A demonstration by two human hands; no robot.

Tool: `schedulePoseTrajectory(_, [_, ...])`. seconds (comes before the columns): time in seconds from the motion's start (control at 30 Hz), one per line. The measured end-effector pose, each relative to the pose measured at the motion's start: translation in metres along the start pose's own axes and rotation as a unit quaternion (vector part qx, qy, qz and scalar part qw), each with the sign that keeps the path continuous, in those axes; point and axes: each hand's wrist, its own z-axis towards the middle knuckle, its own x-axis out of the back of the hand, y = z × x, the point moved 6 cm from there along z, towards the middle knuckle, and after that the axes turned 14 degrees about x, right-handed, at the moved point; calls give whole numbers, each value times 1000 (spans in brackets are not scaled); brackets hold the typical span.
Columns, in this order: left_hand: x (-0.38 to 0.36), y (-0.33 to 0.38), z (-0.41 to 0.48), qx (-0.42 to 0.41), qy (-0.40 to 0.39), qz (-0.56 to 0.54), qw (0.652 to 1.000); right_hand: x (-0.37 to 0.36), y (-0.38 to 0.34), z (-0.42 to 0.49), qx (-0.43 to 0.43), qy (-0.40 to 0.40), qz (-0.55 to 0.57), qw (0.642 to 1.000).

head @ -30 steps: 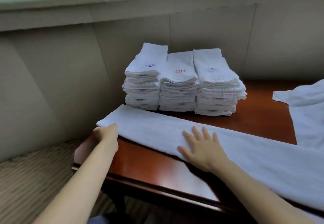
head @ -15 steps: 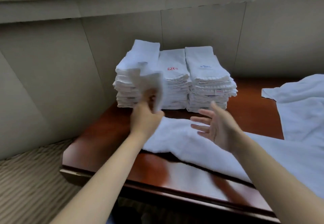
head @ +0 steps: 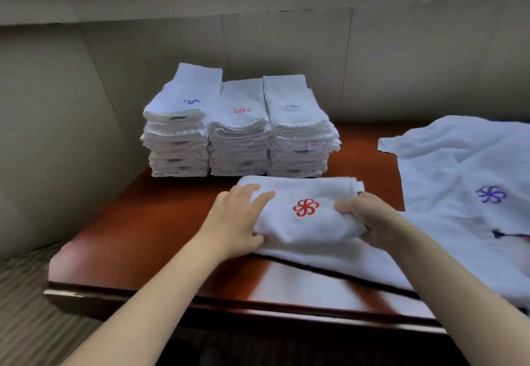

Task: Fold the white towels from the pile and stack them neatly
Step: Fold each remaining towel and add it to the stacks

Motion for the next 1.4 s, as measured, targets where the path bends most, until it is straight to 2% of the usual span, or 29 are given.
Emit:
schedulePoseTrajectory(0.13, [-2, -14, 3, 41, 1, -23, 999, 43, -42, -13, 97, -9, 8, 995])
schedulePoseTrajectory(0.27, [-5, -3, 6, 24, -34, -109, 993, 107, -55, -29, 113, 31, -41, 992])
schedulePoseTrajectory(0.37, [-7, 19, 9, -28, -88, -153, 984, 132, -37, -41, 83, -2, -123, 989])
schedulePoseTrajectory(0.5, [-9, 42, 12, -43, -188, -166, 967, 158, -17, -53, 54, 27, -151, 987])
schedulePoseTrajectory(0.67, [-9, 47, 16, -9, -305, -279, 910, 196, -33, -71, 127, 118, -137, 975])
schedulePoseTrajectory(0.73, [-13, 52, 17, 2, -318, -277, 907, 208, -30, -76, 104, 137, -135, 976])
schedulePoseTrajectory(0.87, [-16, 60, 17, 3, -344, -278, 897, 207, -9, -76, 1, 100, -235, 967])
schedulePoseTrajectory(1.0, [-13, 61, 15, -42, -351, -267, 897, 210, -7, -73, -35, 112, -237, 964])
schedulePoseTrajectory(1.07, [-15, 59, 13, -34, -376, -324, 868, 213, -8, -72, -45, 125, -236, 963])
schedulePoseTrajectory(1.13, [-18, 56, 14, 8, -396, -451, 800, 214, -7, -71, -60, 114, -305, 944])
schedulePoseTrajectory(1.2, [-24, 50, 19, 99, -384, -547, 738, 210, -6, -70, -74, 88, -422, 899])
schedulePoseTrajectory(1.23, [-27, 46, 21, 148, -376, -551, 730, 208, -6, -68, -75, 77, -479, 871])
schedulePoseTrajectory(1.3, [-32, 41, 19, 193, -387, -496, 752, 200, -9, -65, -39, 80, -568, 818])
schedulePoseTrajectory(1.33, [-33, 41, 16, 185, -409, -463, 764, 191, -14, -62, 6, 82, -598, 797])
schedulePoseTrajectory(1.4, [-30, 43, 10, 162, -451, -441, 759, 165, -22, -55, 115, 50, -628, 768])
